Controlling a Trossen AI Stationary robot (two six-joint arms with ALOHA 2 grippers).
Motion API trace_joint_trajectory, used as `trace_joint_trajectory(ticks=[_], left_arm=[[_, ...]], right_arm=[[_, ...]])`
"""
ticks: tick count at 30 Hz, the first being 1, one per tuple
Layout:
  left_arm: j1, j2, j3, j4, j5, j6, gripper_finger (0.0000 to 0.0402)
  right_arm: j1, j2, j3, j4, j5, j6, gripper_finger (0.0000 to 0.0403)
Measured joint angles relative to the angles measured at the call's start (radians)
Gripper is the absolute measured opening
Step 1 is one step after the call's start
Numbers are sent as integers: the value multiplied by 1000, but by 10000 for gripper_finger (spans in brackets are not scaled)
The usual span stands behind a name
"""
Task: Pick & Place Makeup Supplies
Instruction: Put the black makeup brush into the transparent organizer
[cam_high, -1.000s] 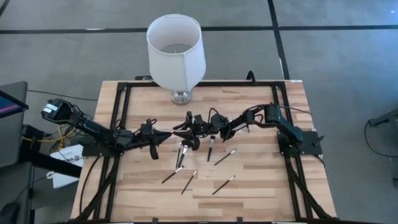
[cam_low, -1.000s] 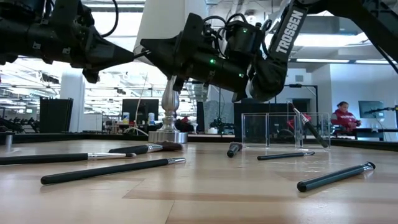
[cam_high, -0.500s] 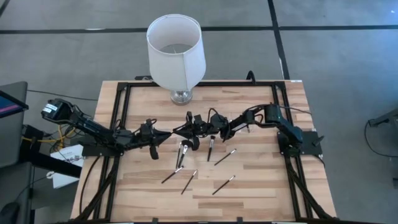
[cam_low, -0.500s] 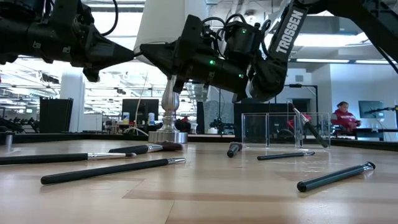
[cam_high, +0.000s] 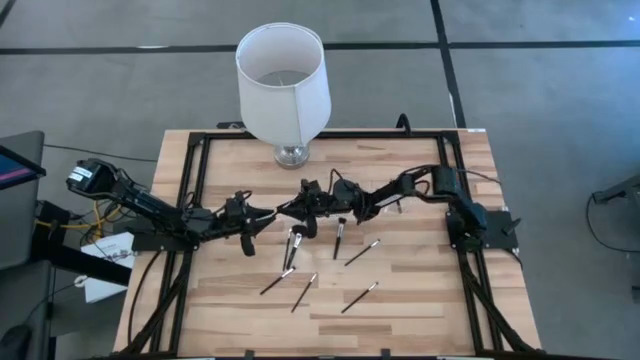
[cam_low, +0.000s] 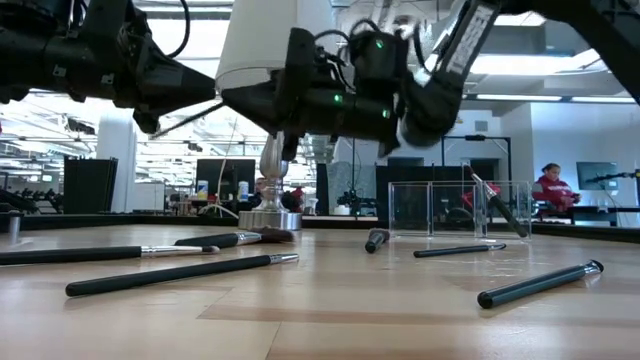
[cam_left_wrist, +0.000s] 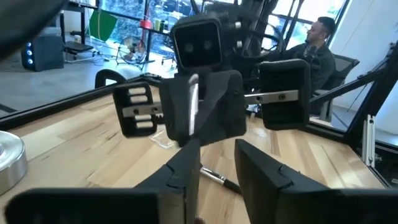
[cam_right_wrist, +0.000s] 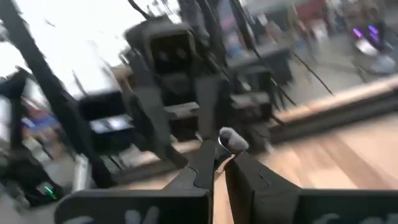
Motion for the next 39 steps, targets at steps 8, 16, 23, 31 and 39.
trace_joint_trajectory(ticks=[8, 16, 23, 31, 39], left_arm=[[0, -1, 0, 10, -4, -1, 104], [0, -1, 0, 10, -4, -1, 104], [1, -1, 0, 10, -4, -1, 104], [1, 0, 0, 10, -4, -3, 104], [1, 2, 0, -30, 4, -140, 104]], right_arm=[[33, -387, 0, -777, 295, -248, 12], [109, -691, 2, -1455, 720, -69, 16], [109, -629, 0, -1734, 922, 135, 7], [64, -537, 0, -1710, 820, 211, 25], [33, -473, 0, -1708, 816, 216, 50]])
